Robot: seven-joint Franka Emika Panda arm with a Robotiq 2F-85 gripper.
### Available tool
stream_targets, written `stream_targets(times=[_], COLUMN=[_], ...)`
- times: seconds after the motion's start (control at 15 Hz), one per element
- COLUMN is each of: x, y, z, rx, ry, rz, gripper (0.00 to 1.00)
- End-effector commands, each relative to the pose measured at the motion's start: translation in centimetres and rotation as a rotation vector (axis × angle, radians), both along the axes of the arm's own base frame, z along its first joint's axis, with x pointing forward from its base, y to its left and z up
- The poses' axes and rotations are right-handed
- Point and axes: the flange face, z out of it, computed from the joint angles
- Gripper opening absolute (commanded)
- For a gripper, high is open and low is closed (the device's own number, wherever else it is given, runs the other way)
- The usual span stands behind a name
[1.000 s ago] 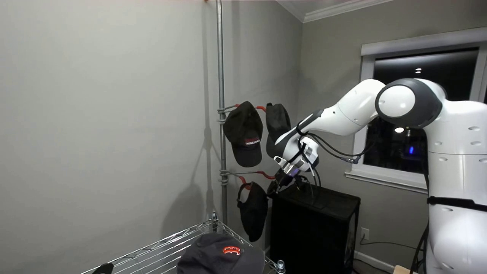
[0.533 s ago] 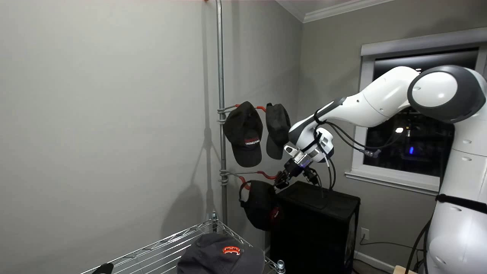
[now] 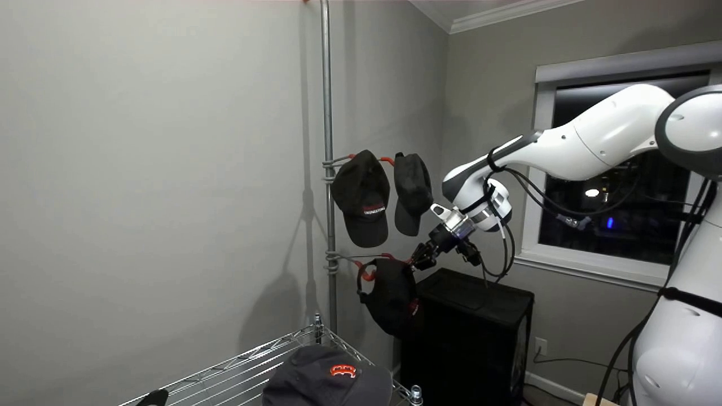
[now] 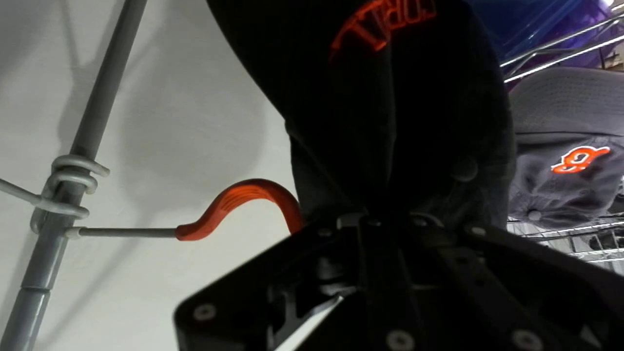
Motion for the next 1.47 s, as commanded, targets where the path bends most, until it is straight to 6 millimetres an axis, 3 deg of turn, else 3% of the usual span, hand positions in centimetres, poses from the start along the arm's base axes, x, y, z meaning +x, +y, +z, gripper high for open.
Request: stream_targets(times=[0.0, 0.27, 0.53, 0.8, 1.4], x=[-2.3, -4.3, -6.6, -8.9, -13.4], y=[0.9, 3.4, 7.9, 13.4, 27.6], z=[1.6, 2.8, 4.0, 5.6, 6.9], rx=[-0.002, -0.035, -0.072, -0.140, -0.325], ry=[-0.010, -0.003, -0.028, -0.059, -0.051], rz=[0.027, 0.048, 0.063, 0.082, 0.105], gripper=[0.03, 0.04, 0.04, 0.04, 0.04])
